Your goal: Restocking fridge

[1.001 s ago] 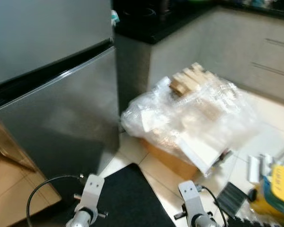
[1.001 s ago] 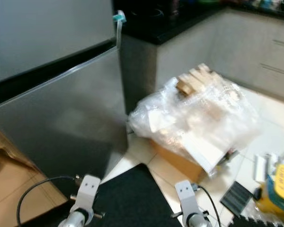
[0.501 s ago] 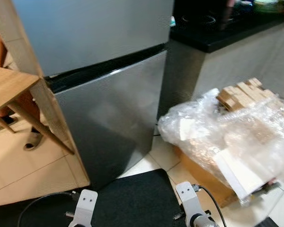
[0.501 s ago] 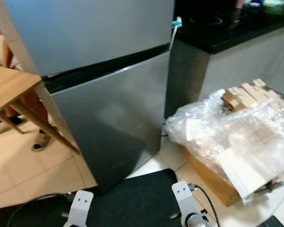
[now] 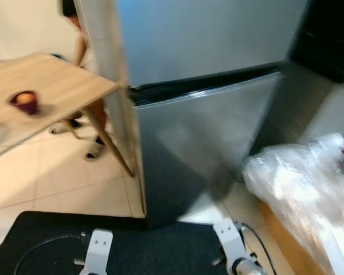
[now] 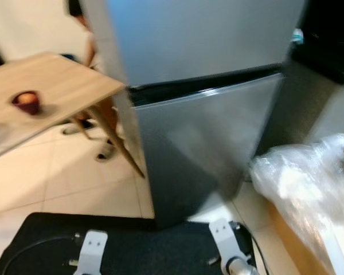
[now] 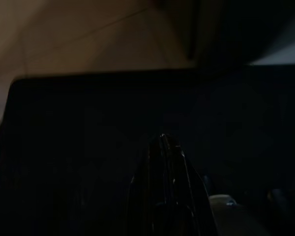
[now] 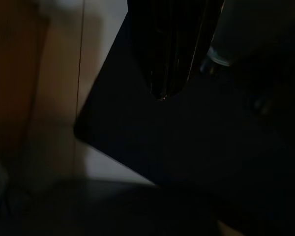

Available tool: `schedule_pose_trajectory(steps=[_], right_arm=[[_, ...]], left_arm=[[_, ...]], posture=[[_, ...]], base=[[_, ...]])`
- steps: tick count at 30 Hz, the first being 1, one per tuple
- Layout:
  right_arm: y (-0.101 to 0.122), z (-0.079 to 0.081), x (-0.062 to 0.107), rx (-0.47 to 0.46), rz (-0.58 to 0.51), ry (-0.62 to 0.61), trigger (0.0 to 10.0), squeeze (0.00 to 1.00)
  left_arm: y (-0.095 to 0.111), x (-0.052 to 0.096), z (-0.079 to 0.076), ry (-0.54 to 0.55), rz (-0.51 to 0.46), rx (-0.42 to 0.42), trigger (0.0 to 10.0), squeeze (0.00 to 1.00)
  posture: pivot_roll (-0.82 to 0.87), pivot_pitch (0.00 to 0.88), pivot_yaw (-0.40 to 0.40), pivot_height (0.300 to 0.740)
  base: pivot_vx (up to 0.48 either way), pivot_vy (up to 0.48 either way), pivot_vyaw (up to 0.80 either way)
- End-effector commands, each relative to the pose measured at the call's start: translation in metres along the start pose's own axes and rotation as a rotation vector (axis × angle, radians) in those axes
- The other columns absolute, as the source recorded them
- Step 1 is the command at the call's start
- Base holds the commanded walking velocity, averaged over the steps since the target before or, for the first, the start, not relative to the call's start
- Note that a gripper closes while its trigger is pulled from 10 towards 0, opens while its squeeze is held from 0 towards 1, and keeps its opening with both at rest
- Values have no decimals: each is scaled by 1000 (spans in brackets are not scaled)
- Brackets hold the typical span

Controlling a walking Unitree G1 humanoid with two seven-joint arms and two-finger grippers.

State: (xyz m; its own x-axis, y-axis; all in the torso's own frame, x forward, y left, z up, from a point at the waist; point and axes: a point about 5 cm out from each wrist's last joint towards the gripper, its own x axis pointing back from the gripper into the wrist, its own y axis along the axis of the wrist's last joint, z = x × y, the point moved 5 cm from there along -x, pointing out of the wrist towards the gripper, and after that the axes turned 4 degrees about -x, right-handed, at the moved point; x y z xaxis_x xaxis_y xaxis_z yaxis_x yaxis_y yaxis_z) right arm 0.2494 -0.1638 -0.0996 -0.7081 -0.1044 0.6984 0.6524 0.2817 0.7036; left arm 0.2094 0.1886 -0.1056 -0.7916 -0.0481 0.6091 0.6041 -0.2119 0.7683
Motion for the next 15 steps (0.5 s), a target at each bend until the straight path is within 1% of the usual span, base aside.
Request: schedule_pose_trajectory(steps=[1, 2, 4, 7, 11, 12, 15], right_arm=[[-11, -6, 3, -45, 36, -29, 10000, 0], [-11, -8, 3, -75, 39, -42, 10000, 0], [-12, -8, 3, -86, 41, -43, 10000, 0], [-11, -5, 3, -70, 33, -18, 10000, 0], [-13, -3, 3, -74, 45, -10, 10000, 0], [-17, -5, 3, -106, 70, -26, 10000, 0], [-19, -5, 3, -109, 79, -31, 10000, 0]], left_arm=[[3, -1, 1, 6, -13, 19, 10000, 0], [3, -1, 1, 12, -14, 22, 10000, 0], [3, -1, 2, 14, -13, 21, 10000, 0], [5, -2, 3, 13, -16, 27, 10000, 0], [7, -3, 3, 19, -17, 39, 10000, 0], [9, -4, 2, 17, -22, 41, 10000, 0], [11, -5, 2, 16, -27, 45, 10000, 0]], posture=[[-83, 71, -36, 740], [-82, 73, -37, 740], [-81, 75, -38, 740], [-80, 79, -39, 740], [-78, 83, -38, 740], [-77, 87, -36, 740], [-77, 89, -35, 740]], base=[[0, 0, 0], [0, 0, 0], [0, 0, 0], [0, 0, 0], [0, 0, 0], [0, 0, -800], [0, 0, -800]])
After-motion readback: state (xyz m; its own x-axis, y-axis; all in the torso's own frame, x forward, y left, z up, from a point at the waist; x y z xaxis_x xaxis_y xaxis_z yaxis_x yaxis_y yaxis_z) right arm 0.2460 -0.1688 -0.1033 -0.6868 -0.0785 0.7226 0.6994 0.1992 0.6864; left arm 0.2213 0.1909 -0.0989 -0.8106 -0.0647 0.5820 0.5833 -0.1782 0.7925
